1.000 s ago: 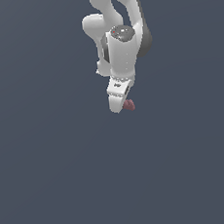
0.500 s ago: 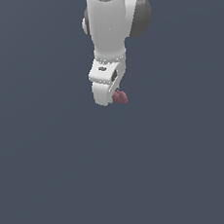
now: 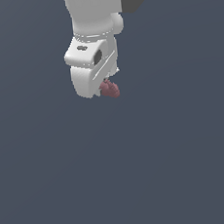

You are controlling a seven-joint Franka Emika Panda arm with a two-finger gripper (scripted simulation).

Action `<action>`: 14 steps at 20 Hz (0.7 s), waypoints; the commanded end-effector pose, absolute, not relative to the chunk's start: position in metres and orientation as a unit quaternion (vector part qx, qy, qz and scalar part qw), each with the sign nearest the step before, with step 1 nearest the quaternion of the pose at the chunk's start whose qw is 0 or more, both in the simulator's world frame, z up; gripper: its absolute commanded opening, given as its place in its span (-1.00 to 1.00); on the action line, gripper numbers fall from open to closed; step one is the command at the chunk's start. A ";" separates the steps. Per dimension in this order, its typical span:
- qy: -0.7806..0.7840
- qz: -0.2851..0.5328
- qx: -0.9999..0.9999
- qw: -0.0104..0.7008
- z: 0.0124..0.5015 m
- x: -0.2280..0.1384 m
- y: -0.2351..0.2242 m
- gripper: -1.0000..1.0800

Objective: Pick up the object and move it to a goal position.

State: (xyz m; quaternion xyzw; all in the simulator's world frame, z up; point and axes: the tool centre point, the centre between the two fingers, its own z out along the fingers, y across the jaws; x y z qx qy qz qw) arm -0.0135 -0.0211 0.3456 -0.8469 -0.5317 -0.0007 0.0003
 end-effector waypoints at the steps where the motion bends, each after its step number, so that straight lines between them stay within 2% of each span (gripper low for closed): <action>1: -0.532 0.000 -0.847 0.000 0.357 -0.008 -0.026 -1.00; 14: -0.532 0.000 -0.847 0.000 0.380 0.005 -0.037 -1.00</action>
